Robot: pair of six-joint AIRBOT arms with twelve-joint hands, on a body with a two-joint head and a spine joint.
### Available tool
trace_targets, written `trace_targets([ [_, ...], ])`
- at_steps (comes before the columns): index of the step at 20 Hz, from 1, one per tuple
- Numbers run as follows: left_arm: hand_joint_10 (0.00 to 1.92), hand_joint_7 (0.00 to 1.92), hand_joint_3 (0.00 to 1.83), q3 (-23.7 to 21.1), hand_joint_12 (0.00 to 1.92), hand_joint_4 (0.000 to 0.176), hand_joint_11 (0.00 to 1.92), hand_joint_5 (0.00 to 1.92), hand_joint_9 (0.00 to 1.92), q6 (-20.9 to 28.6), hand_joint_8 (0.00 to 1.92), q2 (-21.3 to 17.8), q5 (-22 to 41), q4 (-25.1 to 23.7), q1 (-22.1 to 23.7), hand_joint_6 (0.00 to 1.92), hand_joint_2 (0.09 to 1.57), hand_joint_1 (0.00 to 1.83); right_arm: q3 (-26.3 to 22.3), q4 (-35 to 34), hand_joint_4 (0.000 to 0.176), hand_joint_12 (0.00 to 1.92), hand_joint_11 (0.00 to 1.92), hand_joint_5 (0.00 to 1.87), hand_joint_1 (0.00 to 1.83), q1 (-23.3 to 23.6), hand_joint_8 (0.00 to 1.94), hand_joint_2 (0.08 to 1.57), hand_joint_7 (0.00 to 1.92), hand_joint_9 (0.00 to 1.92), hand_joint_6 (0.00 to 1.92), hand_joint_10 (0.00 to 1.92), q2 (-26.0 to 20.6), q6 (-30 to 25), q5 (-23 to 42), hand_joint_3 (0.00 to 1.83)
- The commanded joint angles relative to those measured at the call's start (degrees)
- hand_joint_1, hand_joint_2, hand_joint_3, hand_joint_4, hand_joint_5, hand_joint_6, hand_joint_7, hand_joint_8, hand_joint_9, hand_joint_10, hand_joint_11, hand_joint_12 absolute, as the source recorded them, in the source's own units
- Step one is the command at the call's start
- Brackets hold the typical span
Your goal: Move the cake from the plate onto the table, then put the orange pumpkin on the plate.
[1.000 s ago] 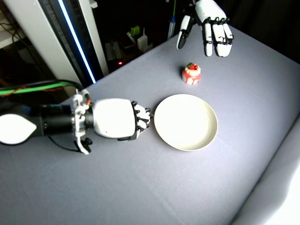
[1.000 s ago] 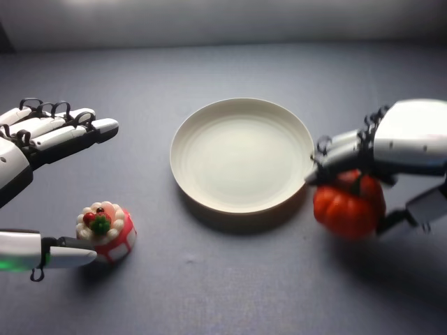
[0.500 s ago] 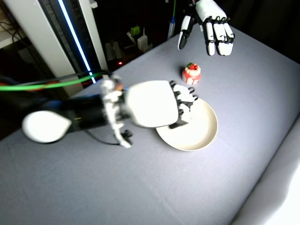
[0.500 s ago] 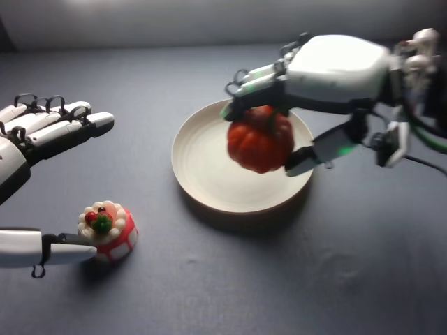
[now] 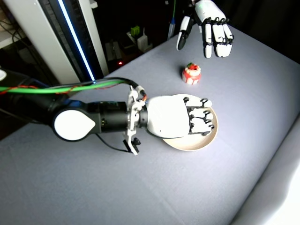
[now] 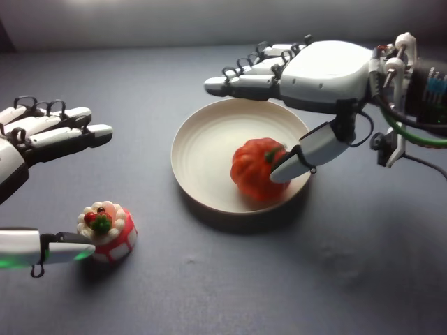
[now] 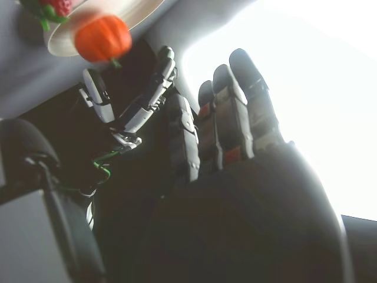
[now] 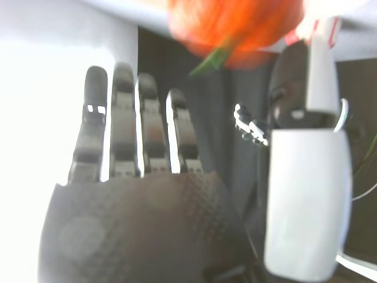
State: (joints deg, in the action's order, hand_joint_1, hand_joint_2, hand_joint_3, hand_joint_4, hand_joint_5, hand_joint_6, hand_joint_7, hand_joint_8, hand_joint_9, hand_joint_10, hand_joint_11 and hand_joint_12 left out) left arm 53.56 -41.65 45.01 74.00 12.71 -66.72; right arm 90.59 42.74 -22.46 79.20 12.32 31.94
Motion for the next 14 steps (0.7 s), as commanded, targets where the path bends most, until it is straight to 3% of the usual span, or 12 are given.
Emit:
trace_targets([
  [1, 0.0, 0.2, 0.0, 0.1, 0.73, 0.079, 0.0, 0.38, 0.24, 0.5, 0.0, 0.0, 7.5, 0.5, 0.2, 0.01, 0.88, 0.85, -0.7, -3.6, 0.154, 0.86, 0.0, 0.01, 0.78, 0.7, 0.0, 0.88, 0.12, 0.21, 0.0, 0.01, -0.8, -0.2, 7.0, 0.0],
  [2, 0.0, 0.21, 0.0, 0.1, 0.73, 0.072, 0.0, 0.38, 0.24, 0.7, 0.0, -0.1, 8.3, 1.0, 0.0, 0.01, 0.87, 0.87, -2.8, -7.5, 0.156, 0.98, 0.0, 0.0, 0.63, 0.2, 0.0, 0.92, 0.1, 0.21, 0.0, 0.0, -3.9, -0.2, 10.7, 0.0],
  [3, 0.0, 0.21, 0.0, 0.1, 0.68, 0.08, 0.02, 0.36, 0.24, 0.7, 0.0, -0.1, 8.5, 1.0, -0.1, 0.0, 0.86, 0.87, -3.0, -8.0, 0.137, 0.8, 0.0, 0.0, 0.63, 0.0, 0.0, 0.92, 0.06, 0.13, 0.0, 0.01, -4.2, -0.2, 11.2, 0.0],
  [5, 0.0, 0.2, 0.01, 0.1, 0.66, 0.095, 0.02, 0.31, 0.24, 0.9, 0.0, -0.1, 9.4, 1.5, -0.2, 0.0, 0.88, 0.82, -5.5, -13.3, 0.145, 0.51, 0.0, 0.0, 0.65, -2.7, 0.01, 0.9, 0.06, 0.07, 0.0, 0.01, -8.2, 0.0, 16.7, 0.0],
  [7, 0.0, 0.19, 0.0, 0.4, 0.53, 0.089, 0.0, 0.3, 0.16, 2.5, 0.0, 0.1, 10.3, 1.8, -0.5, 0.0, 0.88, 0.79, -8.1, -19.7, 0.151, 0.09, 0.0, 0.0, 0.61, -6.6, 0.0, 0.92, 0.05, 0.01, 0.0, 0.0, -12.4, 0.2, 23.5, 0.0],
  [8, 0.0, 0.16, 0.0, 0.8, 0.59, 0.086, 0.0, 0.26, 0.14, 4.0, 0.0, 0.3, 10.9, 1.9, -0.9, 0.0, 0.88, 0.82, -9.4, -22.1, 0.144, 0.06, 0.0, 0.0, 0.64, -8.3, 0.0, 0.92, 0.05, 0.02, 0.0, 0.01, -14.1, 0.6, 26.4, 0.0],
  [9, 0.0, 0.07, 0.01, 1.1, 0.6, 0.119, 0.0, 0.18, 0.09, 5.3, 0.0, 0.6, 11.5, 2.1, -1.4, 0.0, 0.91, 0.79, -10.7, -24.1, 0.135, 0.06, 0.0, 0.0, 0.66, -9.7, 0.0, 0.93, 0.05, 0.03, 0.0, 0.01, -15.5, 1.3, 28.7, 0.01],
  [10, 0.0, 0.07, 0.01, 1.7, 0.6, 0.119, 0.0, 0.18, 0.09, 7.0, 0.0, 0.9, 12.7, 2.6, -2.0, 0.0, 0.91, 0.79, -12.5, -26.3, 0.135, 0.06, 0.0, 0.0, 0.66, -11.2, 0.0, 0.93, 0.05, 0.03, 0.0, 0.01, -17.6, 2.7, 31.3, 0.01],
  [11, 0.0, 0.0, 0.01, 1.8, 0.43, 0.166, 0.0, 0.09, 0.01, 7.7, 0.0, 0.9, 13.8, 3.2, -2.3, 0.0, 0.93, 0.79, -13.9, -27.6, 0.136, 0.01, 0.0, 0.0, 0.72, -12.6, 0.01, 0.95, 0.07, 0.05, 0.0, 0.01, -18.9, 3.9, 33.5, 0.01],
  [12, 0.01, 0.02, 0.0, 1.9, 0.42, 0.125, 0.0, 0.07, 0.04, 8.4, 0.01, 0.9, 15.3, 3.8, -2.7, 0.0, 0.91, 0.78, -15.2, -29.0, 0.127, 0.0, 0.0, 0.0, 0.76, -14.2, 0.01, 0.95, 0.09, 0.06, 0.0, 0.01, -20.0, 4.6, 36.1, 0.0],
  [13, 0.01, 0.03, 0.0, 2.2, 0.38, 0.106, 0.0, 0.05, 0.03, 9.5, 0.01, 0.9, 17.3, 4.4, -3.1, 0.0, 0.91, 0.78, -16.4, -30.9, 0.095, 0.01, 0.02, 0.0, 0.89, -16.1, 0.01, 0.95, 0.1, 0.08, 0.0, 0.02, -20.8, 5.1, 39.6, 0.0],
  [14, 0.0, 0.02, 0.0, 2.2, 0.3, 0.125, 0.0, 0.03, 0.03, 10.1, 0.0, 0.9, 19.5, 4.8, -3.5, 0.0, 0.9, 0.75, -17.3, -32.6, 0.079, 0.03, 0.06, 0.02, 0.93, -17.7, 0.01, 0.95, 0.1, 0.09, 0.01, 0.02, -21.3, 5.6, 42.7, 0.0],
])
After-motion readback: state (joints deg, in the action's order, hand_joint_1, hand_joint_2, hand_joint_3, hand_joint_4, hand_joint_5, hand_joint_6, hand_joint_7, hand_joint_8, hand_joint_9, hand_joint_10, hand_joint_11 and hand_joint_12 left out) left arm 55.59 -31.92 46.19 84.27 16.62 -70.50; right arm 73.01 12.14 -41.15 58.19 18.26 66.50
